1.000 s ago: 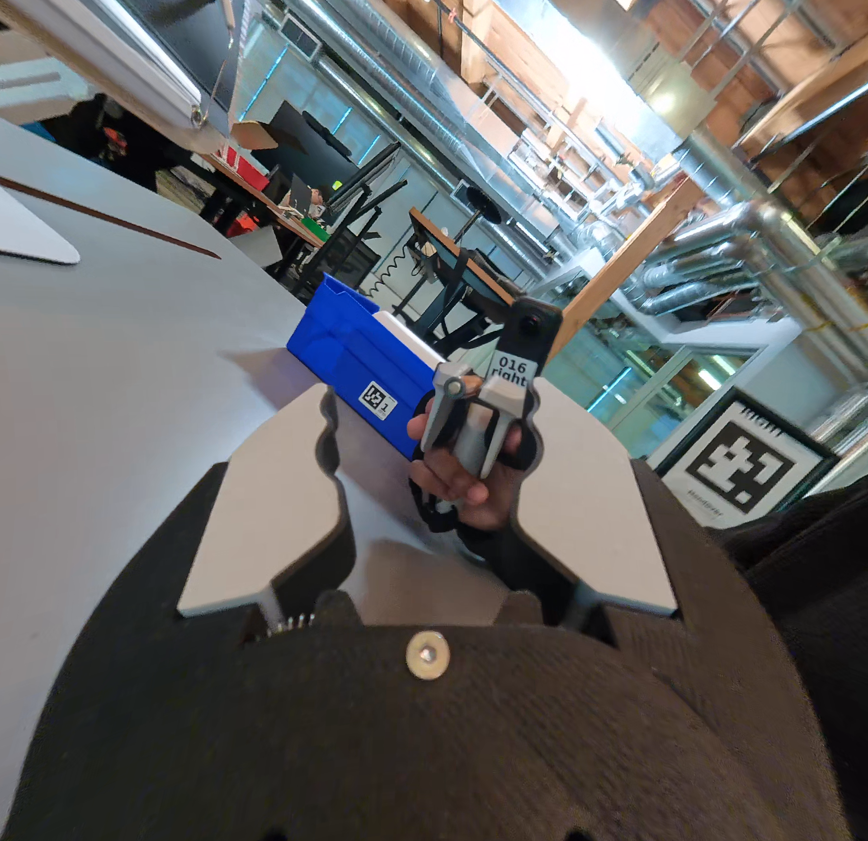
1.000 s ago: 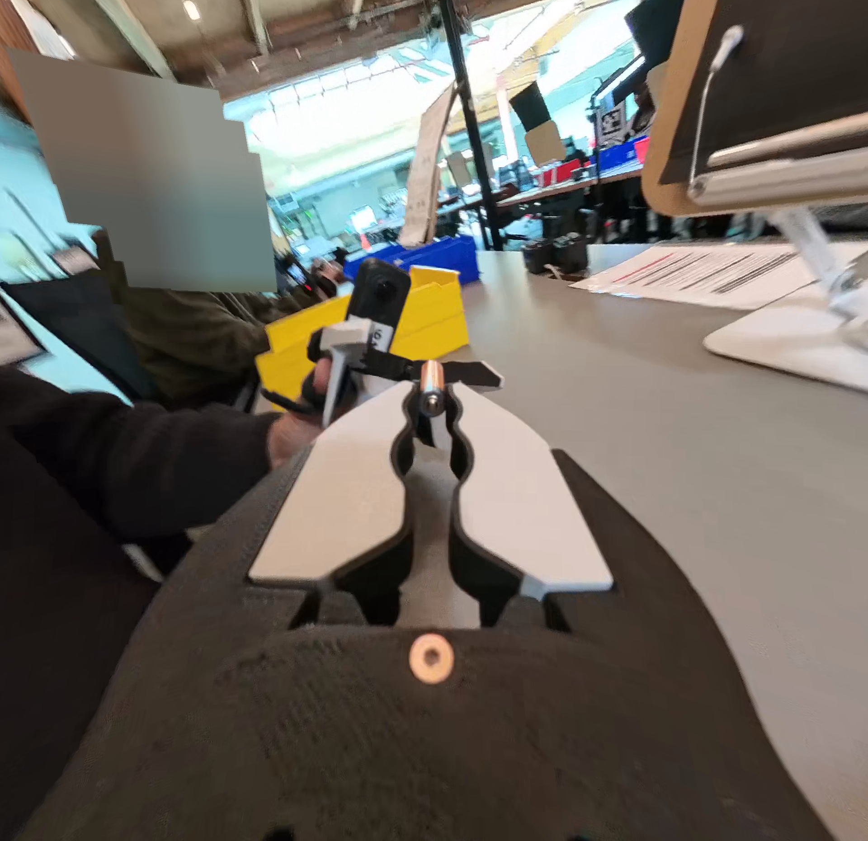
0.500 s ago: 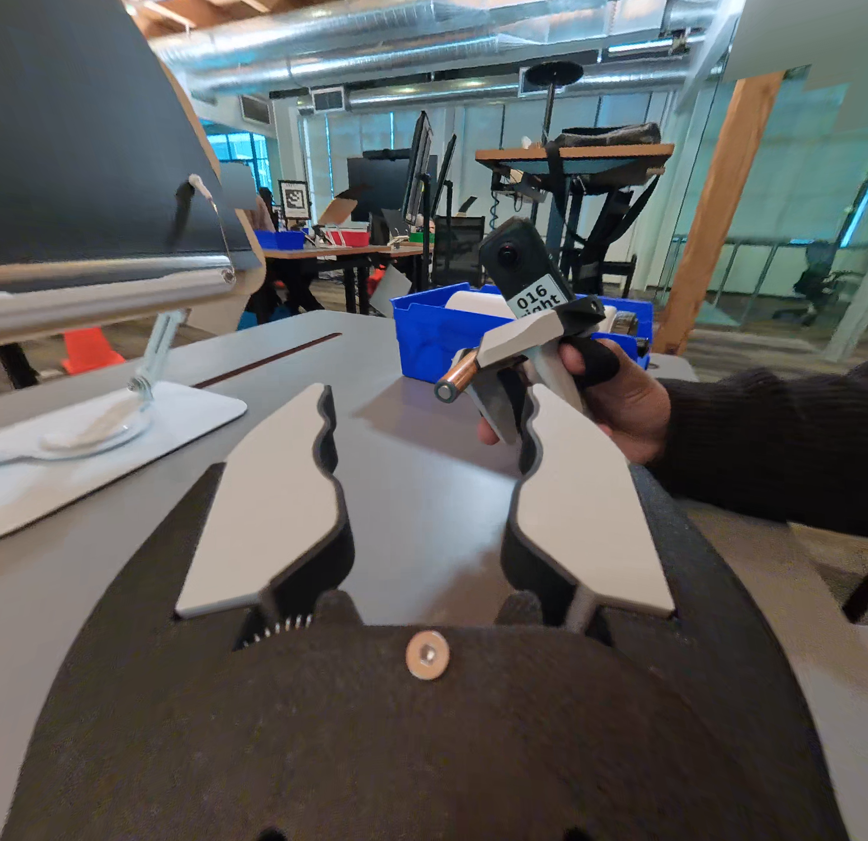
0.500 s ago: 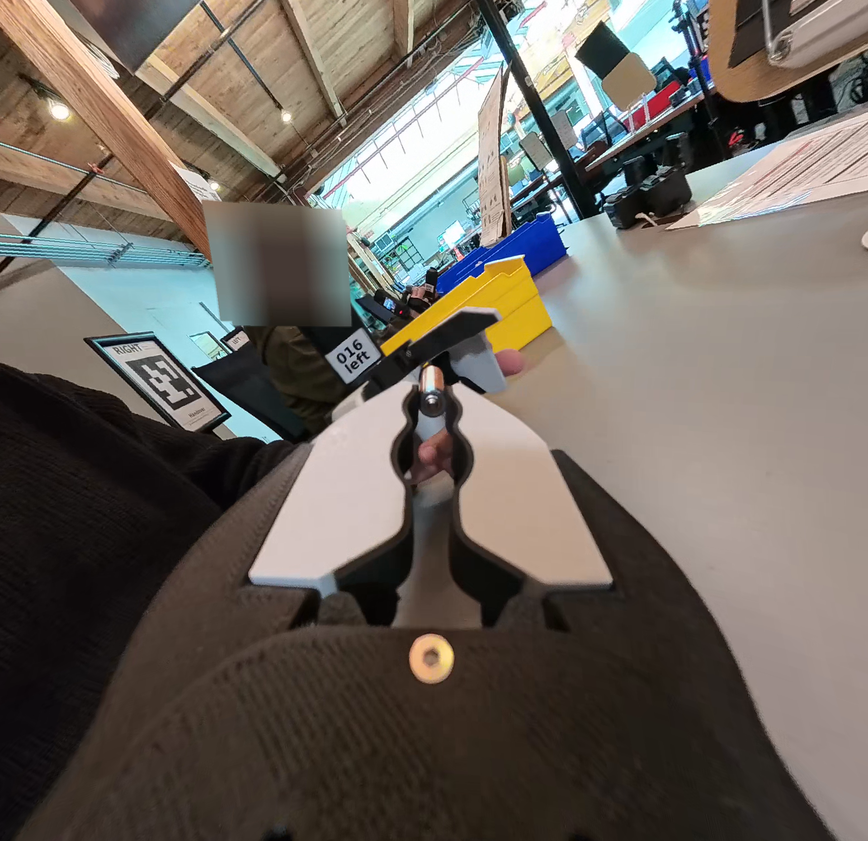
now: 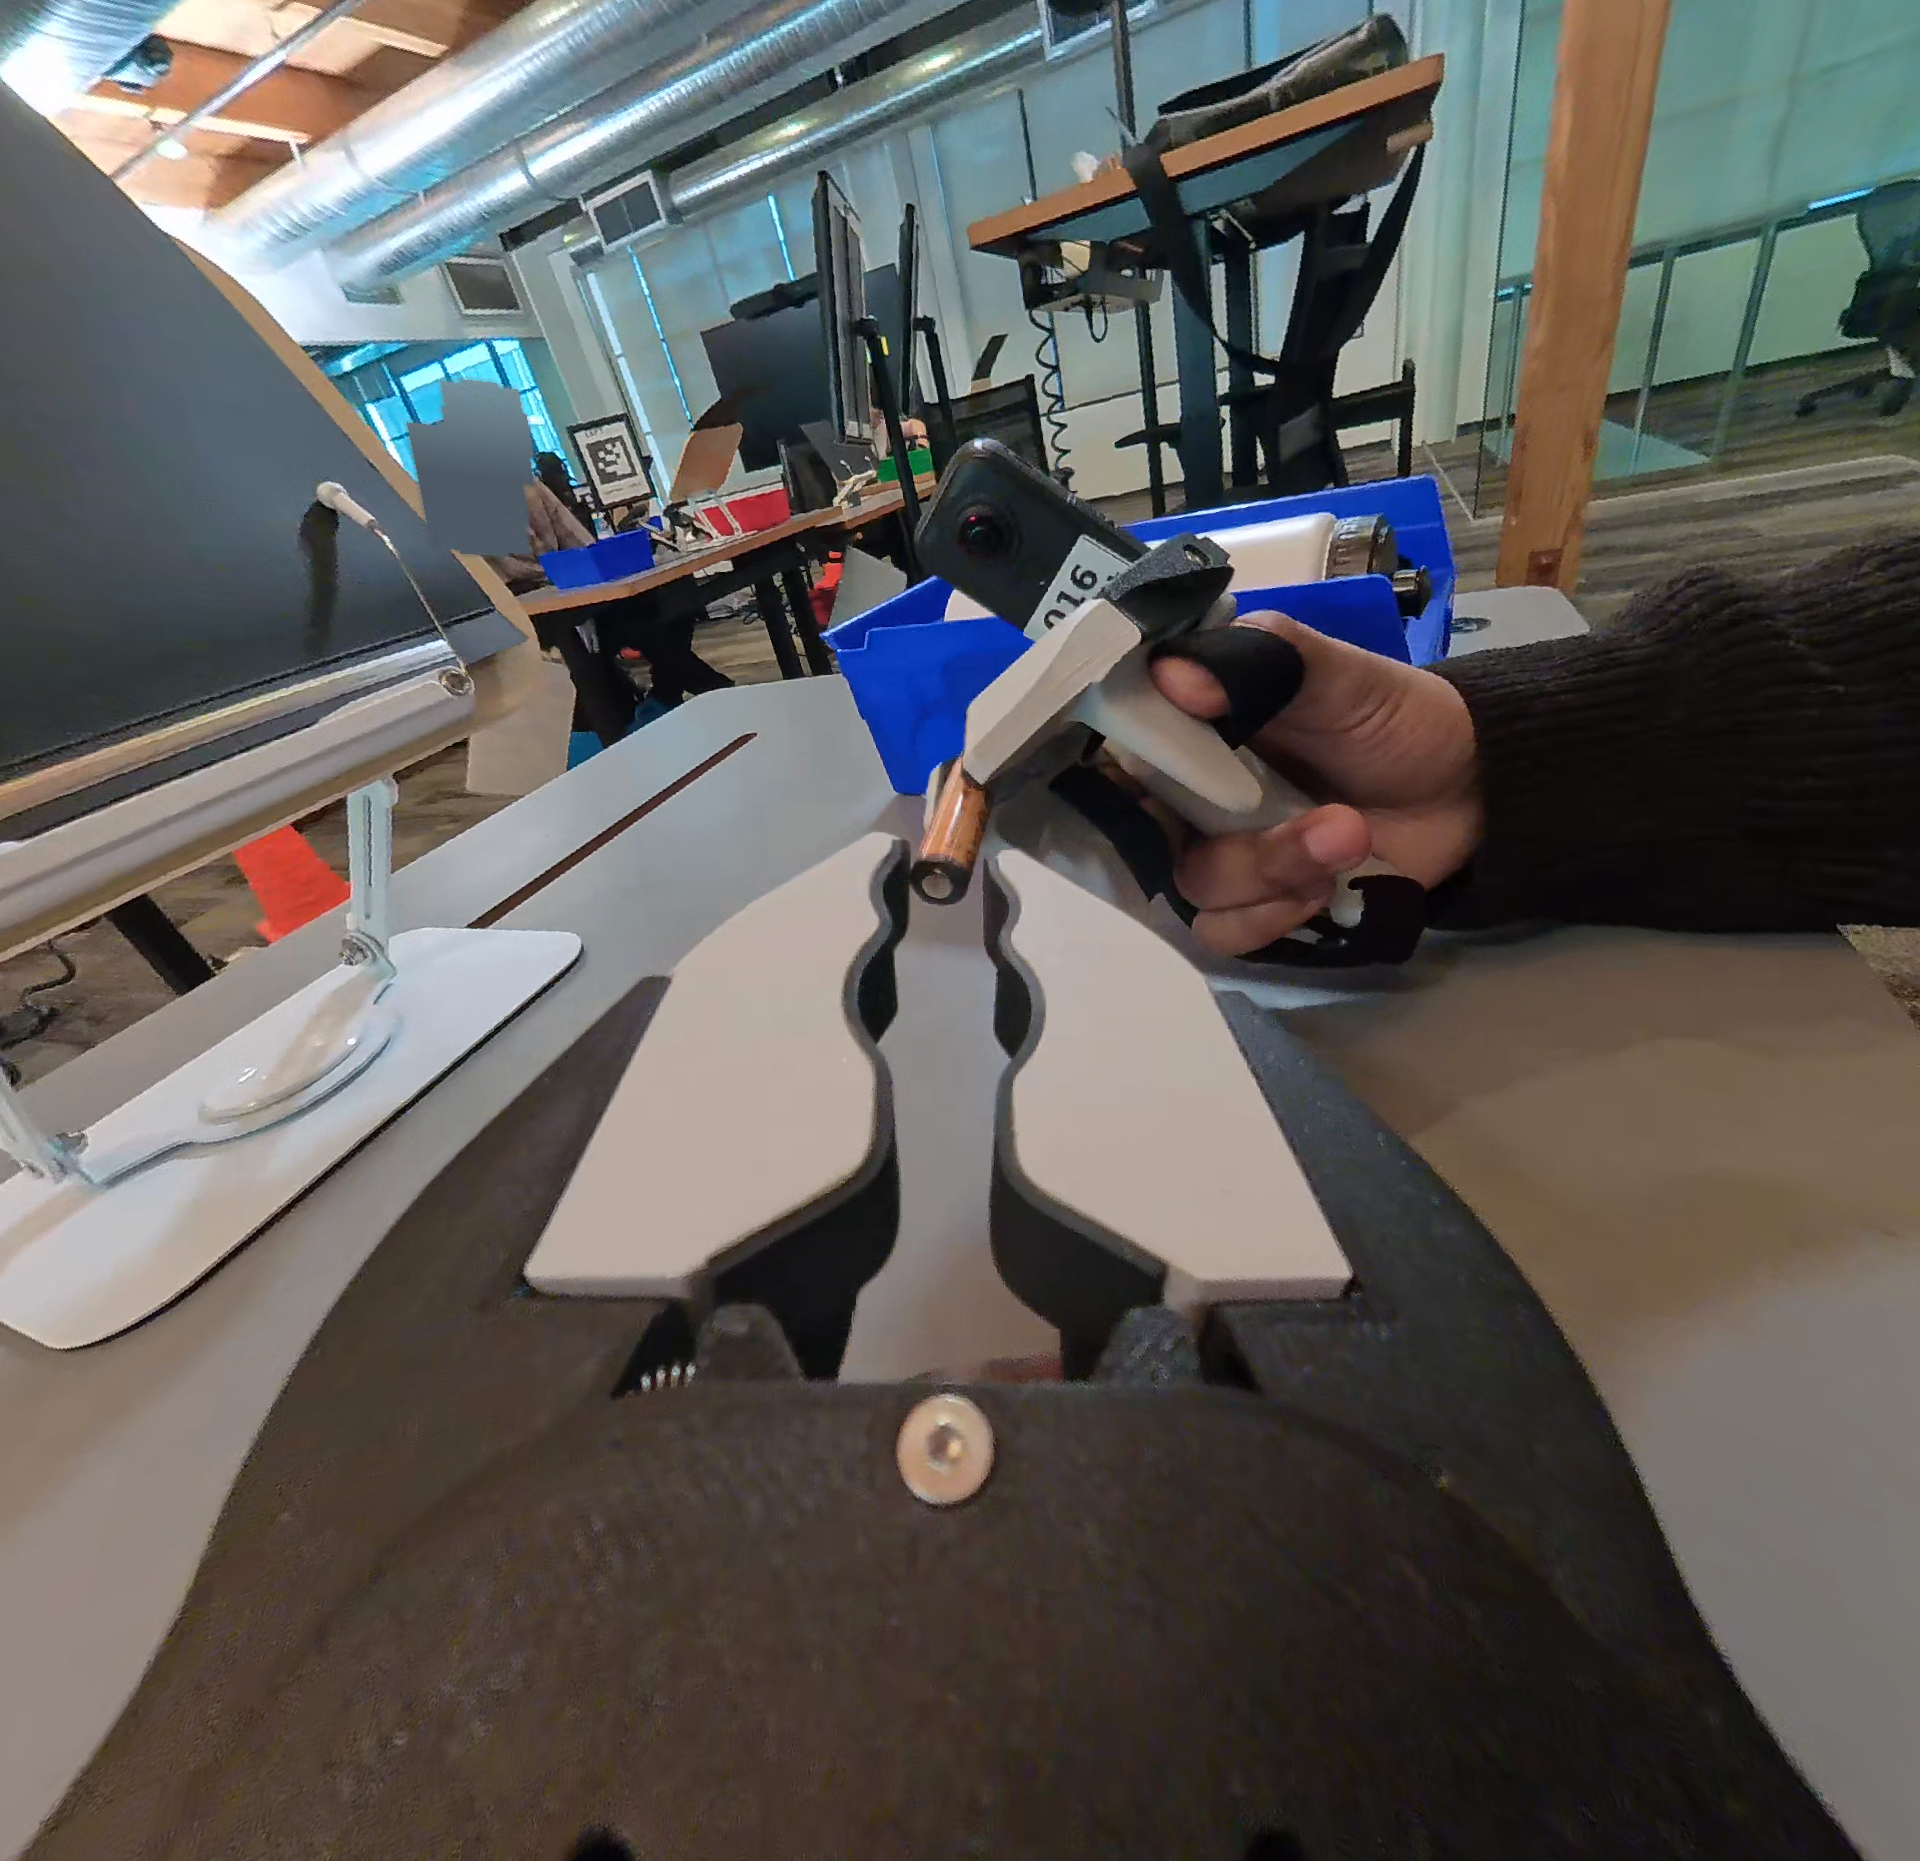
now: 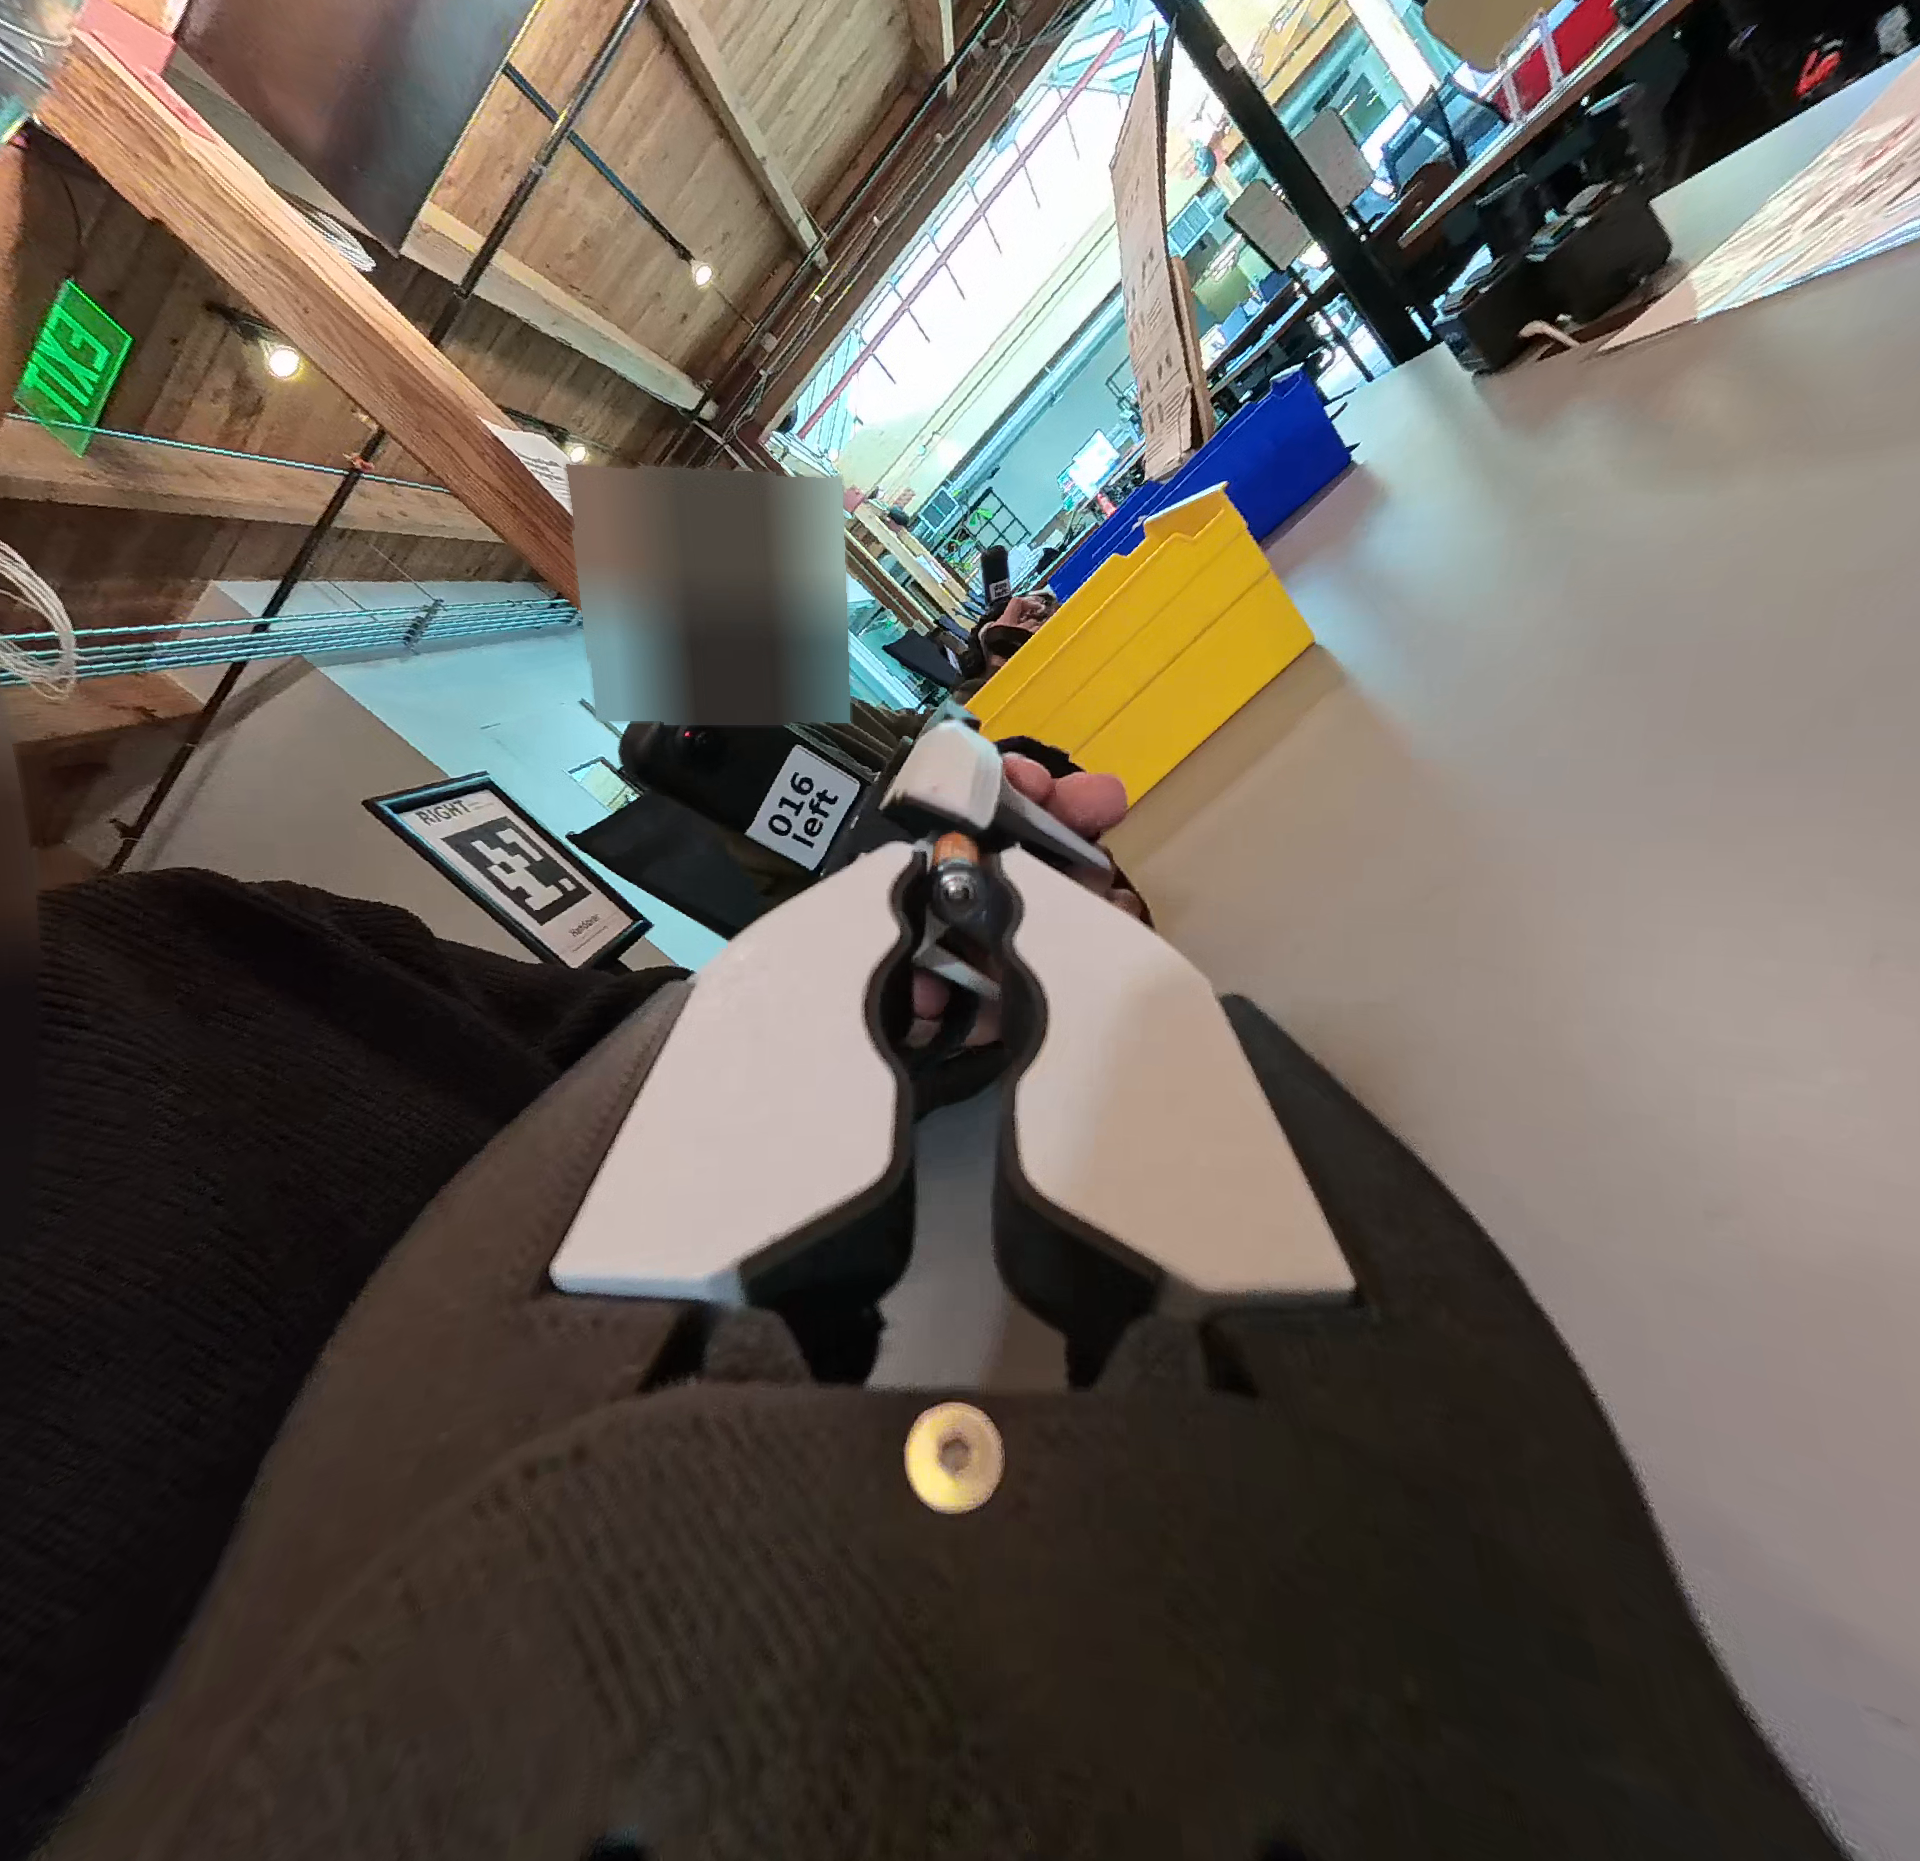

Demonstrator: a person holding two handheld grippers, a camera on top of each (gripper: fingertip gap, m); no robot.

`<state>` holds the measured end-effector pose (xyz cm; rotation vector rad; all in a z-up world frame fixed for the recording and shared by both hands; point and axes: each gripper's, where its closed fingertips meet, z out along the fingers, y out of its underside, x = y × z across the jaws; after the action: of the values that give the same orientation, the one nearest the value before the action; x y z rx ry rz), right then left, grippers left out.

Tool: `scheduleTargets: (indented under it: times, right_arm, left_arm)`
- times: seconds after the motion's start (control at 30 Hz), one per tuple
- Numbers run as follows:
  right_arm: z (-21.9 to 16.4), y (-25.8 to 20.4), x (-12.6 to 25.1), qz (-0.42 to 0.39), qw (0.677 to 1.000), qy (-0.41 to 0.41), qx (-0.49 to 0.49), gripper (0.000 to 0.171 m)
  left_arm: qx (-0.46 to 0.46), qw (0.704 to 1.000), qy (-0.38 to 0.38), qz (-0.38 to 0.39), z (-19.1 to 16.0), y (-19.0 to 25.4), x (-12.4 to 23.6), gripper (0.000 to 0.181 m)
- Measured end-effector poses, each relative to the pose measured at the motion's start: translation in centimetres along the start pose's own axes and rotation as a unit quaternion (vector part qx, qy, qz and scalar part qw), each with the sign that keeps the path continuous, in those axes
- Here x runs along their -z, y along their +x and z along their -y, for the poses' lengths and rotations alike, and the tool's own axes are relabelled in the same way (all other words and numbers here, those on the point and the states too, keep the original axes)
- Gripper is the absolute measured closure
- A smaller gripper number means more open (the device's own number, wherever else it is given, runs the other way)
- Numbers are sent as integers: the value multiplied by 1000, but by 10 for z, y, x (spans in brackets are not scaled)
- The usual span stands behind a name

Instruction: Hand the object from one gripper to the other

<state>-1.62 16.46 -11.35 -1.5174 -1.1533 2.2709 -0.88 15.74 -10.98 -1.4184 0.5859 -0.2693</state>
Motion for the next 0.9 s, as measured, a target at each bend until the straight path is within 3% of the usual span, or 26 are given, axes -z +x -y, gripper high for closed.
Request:
scheduleTargets:
  times: [0.33,0.43,0.5,0.57,0.7,0.8,0.9]
  right_arm:
    - [-3,1,-5,-4,1000,-2,5,158]
    - [18,9,0,-52,994,72,60,115]
    - [35,10,9,-103,977,128,136,96]
    - [41,10,14,-163,948,122,243,92]
    - [37,1,8,-253,840,63,476,89]
    - [21,-2,-7,-280,758,10,589,89]
    - [7,3,-17,-295,711,-32,637,92]
  left_arm:
    - [-29,999,-14,2,-1,4,-1,170]
    - [12,1000,-8,21,-1,-6,1,171]
    - [106,994,18,10,2,-11,3,170]
    - [258,963,71,-19,8,-15,6,171]
    - [530,825,187,-55,6,-32,14,171]
    - [613,755,219,-79,2,-31,14,172]
    - [638,732,217,-99,3,-22,9,171]
